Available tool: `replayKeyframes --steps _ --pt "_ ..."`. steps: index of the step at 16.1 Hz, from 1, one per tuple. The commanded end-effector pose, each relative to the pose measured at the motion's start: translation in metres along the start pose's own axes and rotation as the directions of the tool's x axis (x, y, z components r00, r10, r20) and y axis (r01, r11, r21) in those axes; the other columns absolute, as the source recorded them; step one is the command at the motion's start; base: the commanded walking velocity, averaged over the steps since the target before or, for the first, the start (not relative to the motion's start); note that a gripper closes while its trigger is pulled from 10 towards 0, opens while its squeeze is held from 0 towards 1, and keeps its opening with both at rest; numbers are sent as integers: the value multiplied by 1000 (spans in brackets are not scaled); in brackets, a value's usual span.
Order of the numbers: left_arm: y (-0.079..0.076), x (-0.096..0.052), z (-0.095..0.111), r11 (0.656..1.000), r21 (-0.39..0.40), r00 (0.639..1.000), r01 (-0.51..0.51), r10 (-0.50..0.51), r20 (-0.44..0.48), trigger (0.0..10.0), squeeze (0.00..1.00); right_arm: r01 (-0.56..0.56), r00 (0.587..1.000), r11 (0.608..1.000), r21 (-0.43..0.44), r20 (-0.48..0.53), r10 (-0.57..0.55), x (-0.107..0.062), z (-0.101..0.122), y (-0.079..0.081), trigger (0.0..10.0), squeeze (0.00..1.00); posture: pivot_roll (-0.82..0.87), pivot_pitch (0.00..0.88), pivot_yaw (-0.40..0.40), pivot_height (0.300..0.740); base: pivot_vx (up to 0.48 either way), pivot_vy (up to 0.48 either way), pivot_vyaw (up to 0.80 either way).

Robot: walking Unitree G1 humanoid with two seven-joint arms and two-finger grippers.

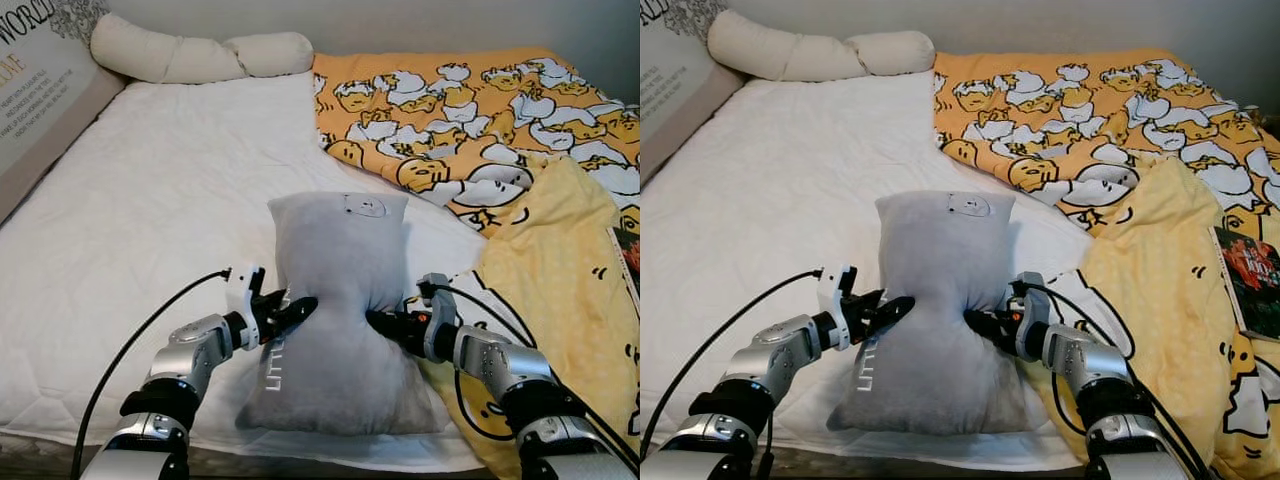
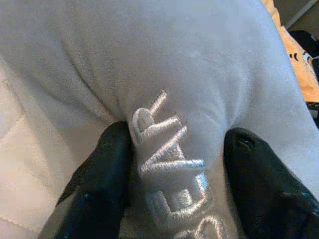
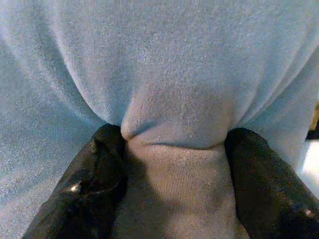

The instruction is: Clean up the room

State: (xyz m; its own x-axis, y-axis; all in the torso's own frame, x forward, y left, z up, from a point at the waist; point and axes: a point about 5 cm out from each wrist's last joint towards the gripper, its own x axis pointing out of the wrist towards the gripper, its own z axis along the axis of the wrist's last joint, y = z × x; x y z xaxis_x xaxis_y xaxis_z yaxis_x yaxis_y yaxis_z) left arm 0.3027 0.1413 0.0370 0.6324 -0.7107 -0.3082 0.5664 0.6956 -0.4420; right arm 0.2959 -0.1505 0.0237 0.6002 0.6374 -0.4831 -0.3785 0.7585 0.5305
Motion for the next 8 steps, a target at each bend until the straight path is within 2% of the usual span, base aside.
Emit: replayKeyframes --steps 1,4,8 --pt "-1 2 -7 1000 6 999 -3 4 -51 0 0 -5 1000 1000 11 -11 5 4 -5 2 0 0 -2 0 62 740 0 0 0" --pt "-2 3 -5 1000 13 999 6 -5 -53 0 0 -30 1000 998 58 5 30 5 -3 5 0 0 -4 0 67 740 0 0 0" --pt "-2 4 -4 1000 19 998 13 -12 -58 0 0 -91 995 994 57 44 88 8 3 11 0 0 -6 0 73 740 0 0 0"
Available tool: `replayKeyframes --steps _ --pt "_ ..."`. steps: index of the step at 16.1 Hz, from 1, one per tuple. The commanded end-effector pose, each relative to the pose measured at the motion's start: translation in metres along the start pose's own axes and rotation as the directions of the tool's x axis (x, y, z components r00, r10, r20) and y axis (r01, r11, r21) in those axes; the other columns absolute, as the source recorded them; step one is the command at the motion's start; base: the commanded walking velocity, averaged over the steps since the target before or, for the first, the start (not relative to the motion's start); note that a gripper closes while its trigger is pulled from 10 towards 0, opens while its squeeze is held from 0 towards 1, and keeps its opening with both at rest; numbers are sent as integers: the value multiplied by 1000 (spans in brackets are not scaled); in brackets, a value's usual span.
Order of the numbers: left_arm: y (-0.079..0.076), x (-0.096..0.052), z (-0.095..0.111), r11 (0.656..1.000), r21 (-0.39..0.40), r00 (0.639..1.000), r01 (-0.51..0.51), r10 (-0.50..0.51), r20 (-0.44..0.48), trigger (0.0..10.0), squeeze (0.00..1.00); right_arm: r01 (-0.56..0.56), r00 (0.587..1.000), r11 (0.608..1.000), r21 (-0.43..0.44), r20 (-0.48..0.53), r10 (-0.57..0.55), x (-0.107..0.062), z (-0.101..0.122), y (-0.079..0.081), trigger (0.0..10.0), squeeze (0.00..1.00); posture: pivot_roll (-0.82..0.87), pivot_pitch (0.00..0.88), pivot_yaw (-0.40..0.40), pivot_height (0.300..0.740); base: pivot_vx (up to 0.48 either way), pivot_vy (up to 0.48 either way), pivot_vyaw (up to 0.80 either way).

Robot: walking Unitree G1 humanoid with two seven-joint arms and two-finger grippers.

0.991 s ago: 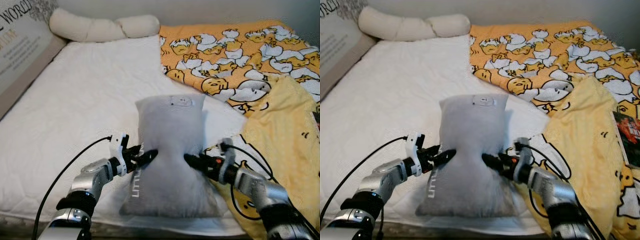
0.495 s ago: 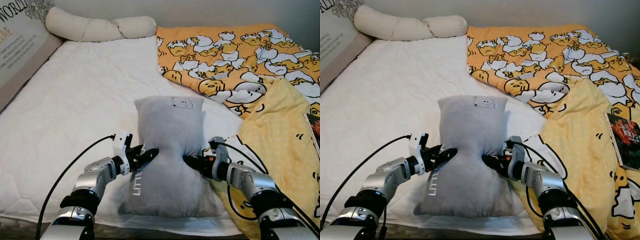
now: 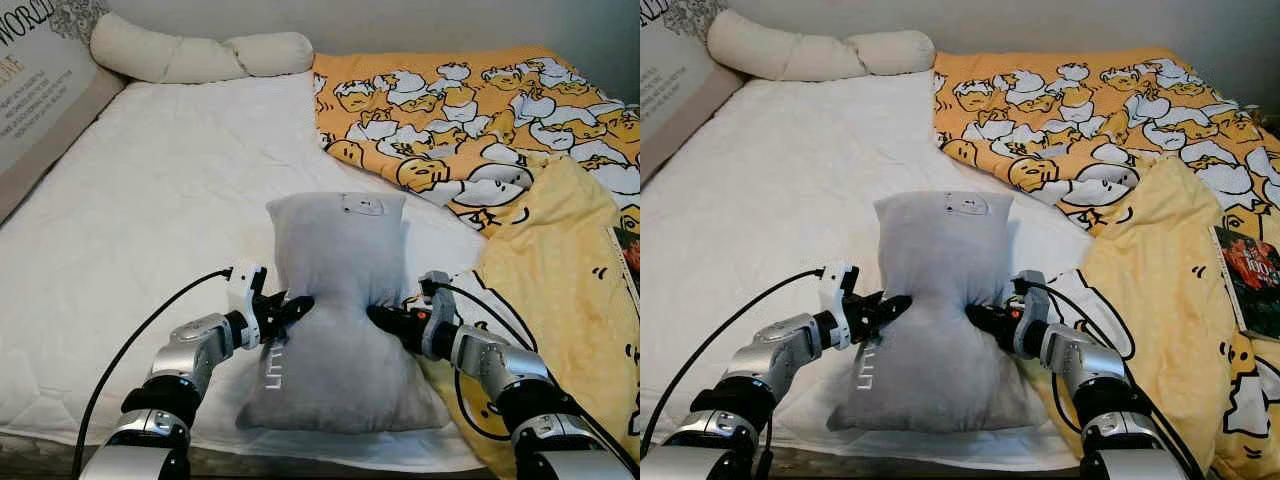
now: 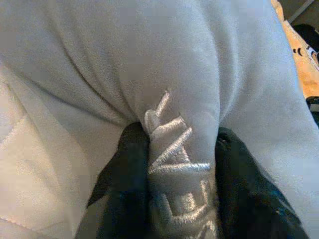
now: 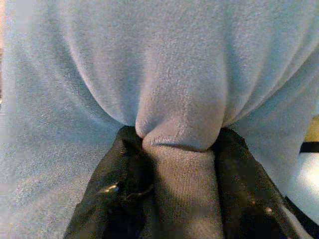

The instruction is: Clean up the room

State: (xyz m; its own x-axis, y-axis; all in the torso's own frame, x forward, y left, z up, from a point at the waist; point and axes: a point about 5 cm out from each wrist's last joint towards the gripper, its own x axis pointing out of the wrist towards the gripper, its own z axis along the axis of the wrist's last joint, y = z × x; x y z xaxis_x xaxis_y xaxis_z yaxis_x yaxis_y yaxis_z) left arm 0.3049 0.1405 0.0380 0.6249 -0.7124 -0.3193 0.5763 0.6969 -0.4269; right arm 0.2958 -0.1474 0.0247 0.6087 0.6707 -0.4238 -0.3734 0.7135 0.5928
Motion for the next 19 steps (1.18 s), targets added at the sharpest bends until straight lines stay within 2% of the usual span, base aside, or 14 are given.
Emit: replayKeyframes --steps 1,9,12,13,15,17,19 --pt "-2 3 -6 1000 2 999 13 -13 -45 0 0 -57 998 998 5 18 57 8 3 11 0 0 -10 0 77 740 0 0 0" --pt "-2 3 -6 1000 -3 999 2 -2 -38 0 0 -60 997 998 -30 56 62 10 10 15 0 0 -7 0 73 740 0 0 0" --pt "-4 6 3 1000 11 1000 3 -3 -18 0 0 3 985 992 -127 170 19 10 28 17 0 0 -7 0 73 740 0 0 0" --pt "-6 8 12 999 47 1000 -10 11 -6 0 0 54 976 985 -165 217 -18 8 38 17 0 0 -1 0 63 740 0 0 0" --pt "-9 9 40 996 81 995 -43 35 97 0 0 105 930 974 -199 367 -25 1 63 24 0 0 0 0 66 740 0 0 0" --pt "-17 9 60 993 108 985 -41 22 172 0 0 114 906 973 -202 423 -19 -4 76 30 0 0 1 0 69 740 0 0 0" --pt "-34 8 86 988 154 962 -25 -19 274 0 0 149 852 965 -215 524 -15 -13 93 40 0 0 1 0 68 740 0 0 0"
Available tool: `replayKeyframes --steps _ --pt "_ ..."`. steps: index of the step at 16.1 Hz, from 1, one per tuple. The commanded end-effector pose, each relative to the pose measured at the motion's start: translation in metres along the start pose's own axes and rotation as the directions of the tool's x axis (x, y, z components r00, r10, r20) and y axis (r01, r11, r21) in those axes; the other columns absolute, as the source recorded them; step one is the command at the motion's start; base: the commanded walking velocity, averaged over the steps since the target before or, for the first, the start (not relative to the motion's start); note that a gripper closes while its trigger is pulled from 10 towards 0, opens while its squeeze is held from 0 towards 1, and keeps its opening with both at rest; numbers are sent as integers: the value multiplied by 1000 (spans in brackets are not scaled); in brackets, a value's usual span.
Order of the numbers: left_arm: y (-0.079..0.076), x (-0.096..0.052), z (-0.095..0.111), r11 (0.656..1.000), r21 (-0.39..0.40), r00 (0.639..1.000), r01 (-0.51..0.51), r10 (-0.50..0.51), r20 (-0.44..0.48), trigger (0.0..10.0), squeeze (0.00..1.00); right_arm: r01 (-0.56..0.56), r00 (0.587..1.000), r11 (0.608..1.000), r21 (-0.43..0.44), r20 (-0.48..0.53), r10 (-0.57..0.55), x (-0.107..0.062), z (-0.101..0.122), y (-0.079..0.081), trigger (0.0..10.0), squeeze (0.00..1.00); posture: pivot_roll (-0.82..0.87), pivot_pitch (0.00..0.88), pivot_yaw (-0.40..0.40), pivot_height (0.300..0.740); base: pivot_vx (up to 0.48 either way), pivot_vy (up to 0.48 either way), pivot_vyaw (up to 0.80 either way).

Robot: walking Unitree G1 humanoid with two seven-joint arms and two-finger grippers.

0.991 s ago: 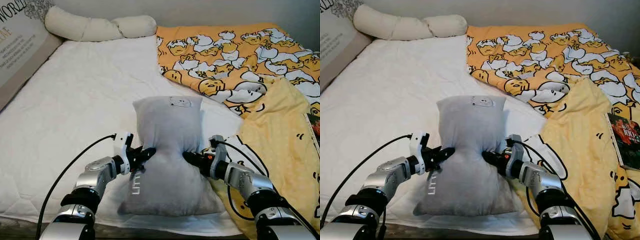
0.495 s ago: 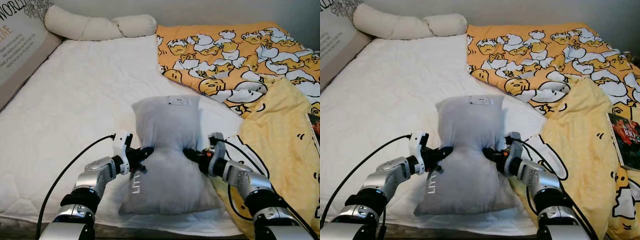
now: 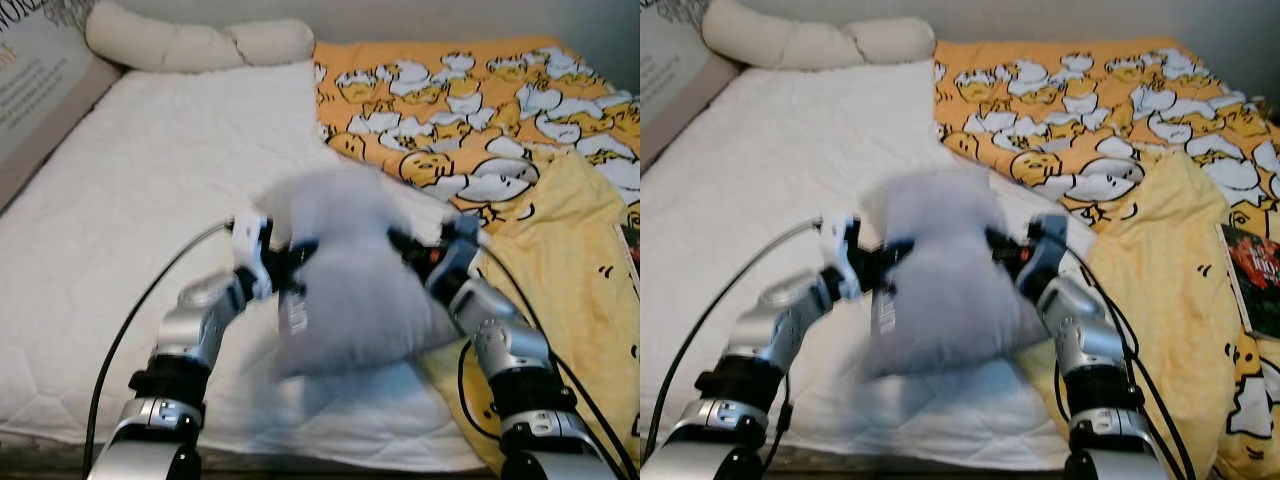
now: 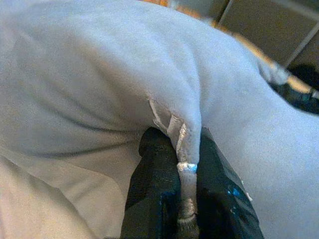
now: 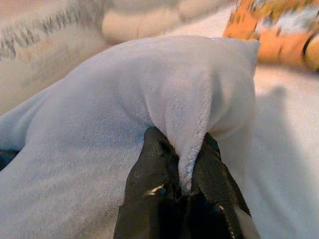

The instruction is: Clean up the room

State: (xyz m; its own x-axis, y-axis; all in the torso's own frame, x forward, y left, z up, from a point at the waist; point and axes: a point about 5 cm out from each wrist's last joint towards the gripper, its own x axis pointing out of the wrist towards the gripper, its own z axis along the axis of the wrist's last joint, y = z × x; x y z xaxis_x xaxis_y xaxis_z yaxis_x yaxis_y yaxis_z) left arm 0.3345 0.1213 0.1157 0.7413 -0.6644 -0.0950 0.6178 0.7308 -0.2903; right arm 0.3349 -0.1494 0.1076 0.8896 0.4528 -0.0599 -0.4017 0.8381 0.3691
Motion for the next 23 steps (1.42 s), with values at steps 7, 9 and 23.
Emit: replayKeyframes --steps 7,9,23 --pt "-24 -4 27 993 112 993 -27 14 116 0 0 76 969 997 -23 236 -68 -14 43 28 0 0 -66 0 100 740 0 0 0" --pt "-26 -5 34 983 156 984 -102 76 164 0 0 150 957 986 -77 261 -125 -18 48 32 10000 0 -57 0 105 740 0 0 0" --pt "-14 -26 40 894 289 934 -343 293 204 10000 0 227 963 970 -83 169 -211 -15 25 43 10000 0 29 0 44 740 0 60 -229"
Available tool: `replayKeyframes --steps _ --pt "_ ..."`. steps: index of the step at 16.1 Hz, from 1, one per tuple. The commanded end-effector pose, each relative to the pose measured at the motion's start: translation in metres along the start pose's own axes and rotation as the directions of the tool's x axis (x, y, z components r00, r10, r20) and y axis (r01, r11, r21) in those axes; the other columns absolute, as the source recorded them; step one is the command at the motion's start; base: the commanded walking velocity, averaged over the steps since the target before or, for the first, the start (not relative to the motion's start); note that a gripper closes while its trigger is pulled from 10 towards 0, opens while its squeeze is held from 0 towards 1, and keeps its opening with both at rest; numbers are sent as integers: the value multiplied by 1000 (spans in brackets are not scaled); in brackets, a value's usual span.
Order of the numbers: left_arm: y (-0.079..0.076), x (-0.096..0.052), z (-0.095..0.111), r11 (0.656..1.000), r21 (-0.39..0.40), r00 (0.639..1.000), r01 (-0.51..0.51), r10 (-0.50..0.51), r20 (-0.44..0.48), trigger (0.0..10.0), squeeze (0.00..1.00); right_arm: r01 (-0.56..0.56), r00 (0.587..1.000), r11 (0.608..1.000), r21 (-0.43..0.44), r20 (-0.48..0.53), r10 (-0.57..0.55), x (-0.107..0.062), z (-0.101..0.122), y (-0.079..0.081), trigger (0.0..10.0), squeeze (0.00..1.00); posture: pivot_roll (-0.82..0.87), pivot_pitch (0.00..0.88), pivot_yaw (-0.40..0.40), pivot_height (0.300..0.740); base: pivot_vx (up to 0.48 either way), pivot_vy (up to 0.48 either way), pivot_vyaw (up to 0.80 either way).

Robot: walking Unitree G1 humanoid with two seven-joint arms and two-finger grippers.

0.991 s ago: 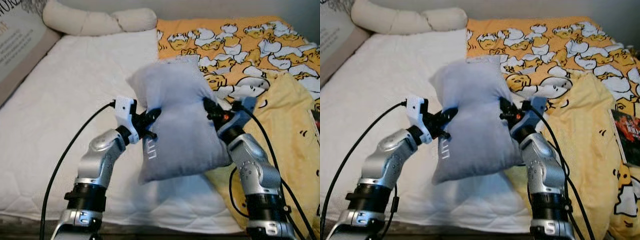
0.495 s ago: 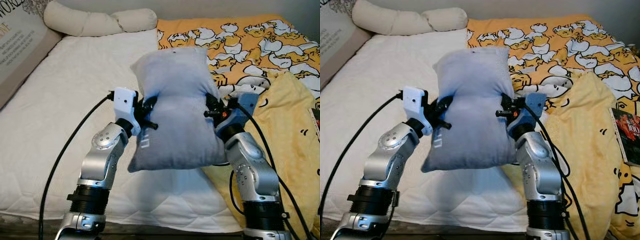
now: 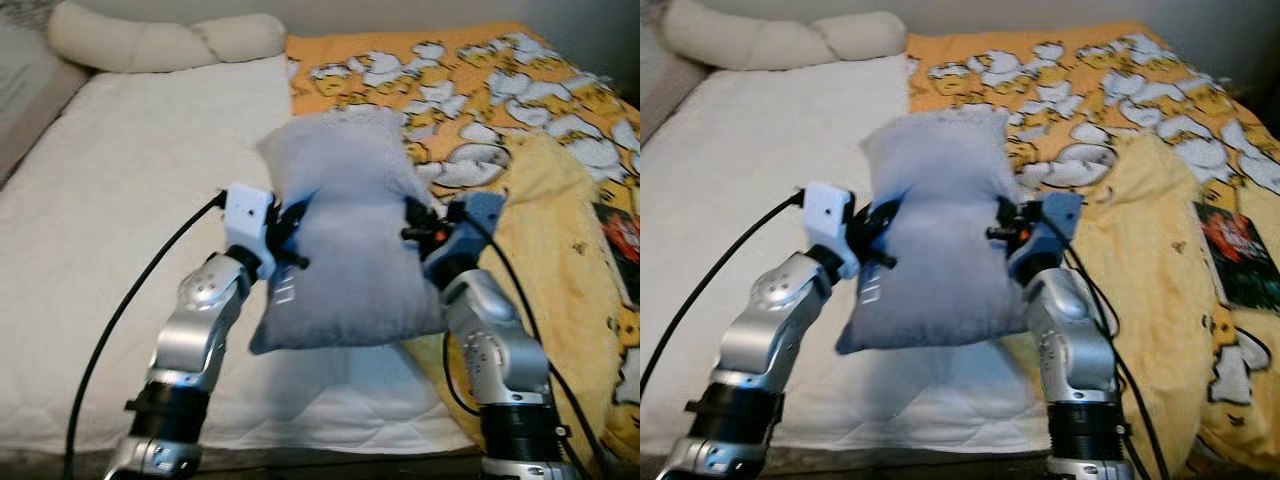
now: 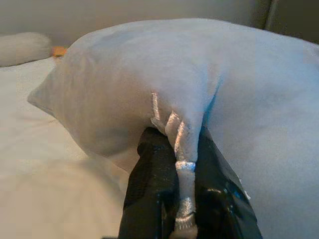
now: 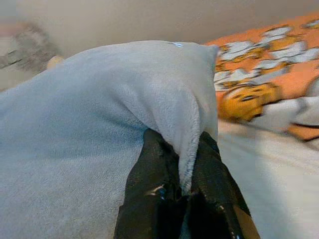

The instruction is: Clean up the room

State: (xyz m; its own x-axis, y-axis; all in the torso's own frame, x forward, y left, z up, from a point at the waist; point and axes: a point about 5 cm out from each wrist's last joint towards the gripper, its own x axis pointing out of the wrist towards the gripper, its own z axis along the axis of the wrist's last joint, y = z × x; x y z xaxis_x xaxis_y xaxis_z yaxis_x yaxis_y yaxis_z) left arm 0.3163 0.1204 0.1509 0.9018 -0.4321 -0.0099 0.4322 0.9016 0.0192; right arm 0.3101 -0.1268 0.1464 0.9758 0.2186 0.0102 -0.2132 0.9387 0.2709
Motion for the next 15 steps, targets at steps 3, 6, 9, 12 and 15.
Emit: replayKeyframes --steps 3,6,9,12,15 --pt "17 -9 5 995 37 996 -93 93 7 10000 0 3 999 1000 26 -33 -2 -1 -6 2 10000 0 44 0 28 740 0 305 0" --pt "18 -6 4 995 42 996 -93 93 -6 10000 0 45 998 999 21 -43 -44 -1 -8 -5 10000 0 20 0 44 740 0 326 -533" --pt "18 -2 5 995 50 996 -88 89 -13 10000 0 68 997 997 28 -36 -67 -3 -8 -10 10000 0 11 0 61 740 0 345 -144" --pt "20 -1 5 995 58 996 -84 85 -20 10000 0 72 997 996 47 -29 -71 -2 -8 -7 10000 0 17 0 69 740 0 344 0" --pt "25 -2 4 993 64 995 -96 98 -30 10000 0 85 996 996 32 -35 -84 -5 -12 -6 10000 0 19 0 70 740 0 344 0"
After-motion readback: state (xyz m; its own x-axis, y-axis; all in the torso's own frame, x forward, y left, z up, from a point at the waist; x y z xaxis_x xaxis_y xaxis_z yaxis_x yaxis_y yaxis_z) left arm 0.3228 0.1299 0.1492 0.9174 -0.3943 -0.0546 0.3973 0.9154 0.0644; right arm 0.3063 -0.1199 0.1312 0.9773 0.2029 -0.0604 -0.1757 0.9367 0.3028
